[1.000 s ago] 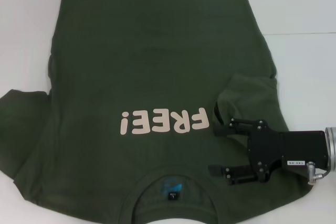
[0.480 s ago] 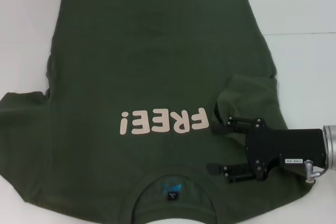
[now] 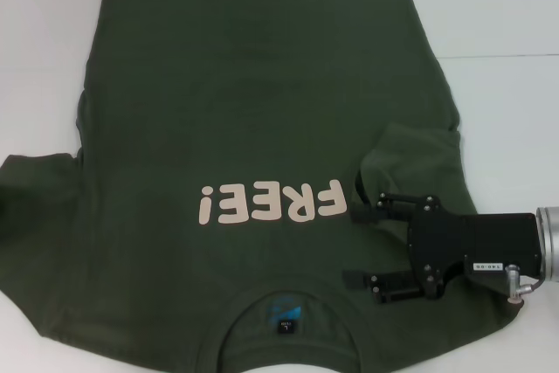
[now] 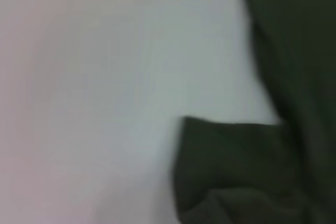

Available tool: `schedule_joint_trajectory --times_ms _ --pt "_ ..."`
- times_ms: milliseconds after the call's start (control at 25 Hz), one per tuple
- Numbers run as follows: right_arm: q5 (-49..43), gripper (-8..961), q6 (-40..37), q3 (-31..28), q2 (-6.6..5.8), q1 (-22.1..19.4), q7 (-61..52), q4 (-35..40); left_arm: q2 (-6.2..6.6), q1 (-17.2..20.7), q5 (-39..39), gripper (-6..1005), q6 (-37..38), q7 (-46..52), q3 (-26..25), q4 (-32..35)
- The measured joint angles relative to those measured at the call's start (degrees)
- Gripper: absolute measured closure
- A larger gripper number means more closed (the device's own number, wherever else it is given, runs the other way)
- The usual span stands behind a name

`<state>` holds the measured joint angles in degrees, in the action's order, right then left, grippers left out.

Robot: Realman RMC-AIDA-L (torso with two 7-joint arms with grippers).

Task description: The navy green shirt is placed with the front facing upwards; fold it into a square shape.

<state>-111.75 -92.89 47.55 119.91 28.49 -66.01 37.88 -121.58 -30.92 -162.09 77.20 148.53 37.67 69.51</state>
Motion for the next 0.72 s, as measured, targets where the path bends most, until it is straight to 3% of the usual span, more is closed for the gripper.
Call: schedule_joint_trajectory --times_ms 200,440,720 --pt "0.0 35 0.0 0.0 -0.02 0.1 0.0 0.0 -1.16 -3.9 4.9 960 3.4 -0.2 0.5 -1.0" --pt "0.0 35 0.0 -0.1 -0.03 -0.2 0.0 0.0 -1.45 -7.5 7.0 960 1.0 -0.2 1.2 -7.9" --pt "0.0 35 0.0 -0.1 -0.03 -0.4 0.0 -0.1 -1.46 -8.1 12.7 960 -2.4 -1.3 1.3 -13.0"
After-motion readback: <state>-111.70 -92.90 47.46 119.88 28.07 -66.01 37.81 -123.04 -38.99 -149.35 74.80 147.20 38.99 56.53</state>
